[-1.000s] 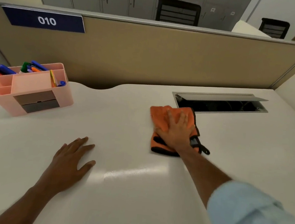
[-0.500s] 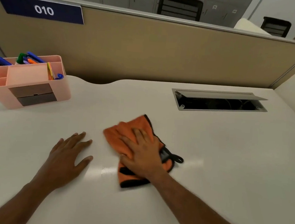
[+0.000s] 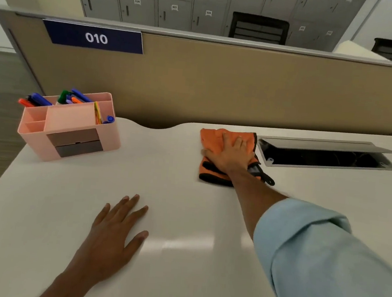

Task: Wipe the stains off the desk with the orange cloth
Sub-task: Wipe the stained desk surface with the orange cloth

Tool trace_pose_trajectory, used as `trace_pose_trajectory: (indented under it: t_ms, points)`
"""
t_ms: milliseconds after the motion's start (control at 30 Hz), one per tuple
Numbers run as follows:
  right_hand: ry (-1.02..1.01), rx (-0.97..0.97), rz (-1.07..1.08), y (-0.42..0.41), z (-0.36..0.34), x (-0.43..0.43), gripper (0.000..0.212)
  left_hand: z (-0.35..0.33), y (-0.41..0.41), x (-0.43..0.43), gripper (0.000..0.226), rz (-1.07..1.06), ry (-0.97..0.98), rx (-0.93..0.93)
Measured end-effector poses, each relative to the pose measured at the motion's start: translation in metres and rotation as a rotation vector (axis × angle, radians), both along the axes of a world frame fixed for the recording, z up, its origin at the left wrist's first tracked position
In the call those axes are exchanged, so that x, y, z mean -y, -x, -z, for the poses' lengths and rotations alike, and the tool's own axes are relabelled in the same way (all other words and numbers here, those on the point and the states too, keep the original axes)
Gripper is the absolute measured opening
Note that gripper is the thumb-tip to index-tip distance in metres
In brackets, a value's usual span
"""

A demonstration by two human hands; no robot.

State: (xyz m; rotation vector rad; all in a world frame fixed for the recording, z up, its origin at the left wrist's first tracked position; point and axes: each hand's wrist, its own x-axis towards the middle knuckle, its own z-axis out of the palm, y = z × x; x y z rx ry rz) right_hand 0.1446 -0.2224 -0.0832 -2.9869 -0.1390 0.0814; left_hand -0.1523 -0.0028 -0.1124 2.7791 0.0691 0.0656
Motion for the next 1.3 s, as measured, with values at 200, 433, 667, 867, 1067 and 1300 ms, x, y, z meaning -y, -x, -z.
trace_pose_trajectory:
  t_ms: [200,433,667,867,1067,1300]
  points:
    - [0.003,0.009,-0.340,0.025,-0.002,-0.083,0.085,0.000,0.000,0.003,0.074,-0.003,-0.014,0.002]
    - [-0.050,0.111,-0.771,0.124,0.009,-0.051,0.066,-0.002,0.000,0.001,0.069,0.009,-0.037,-0.031]
    - [-0.016,0.121,-0.399,0.102,0.009,0.061,0.070,-0.008,0.002,0.002,0.071,-0.003,-0.004,-0.036]
    - [0.028,-0.044,-0.242,0.037,0.003,-0.006,0.068,-0.009,0.002,0.003,0.076,0.009,0.007,-0.022]
    - [0.007,-0.058,-0.632,0.151,0.000,-0.121,0.075,-0.044,-0.001,0.001,0.067,-0.127,0.088,0.116]
    - [-0.078,0.005,-0.740,0.182,0.008,-0.082,0.064,-0.069,0.007,0.005,0.061,-0.212,0.081,0.187]
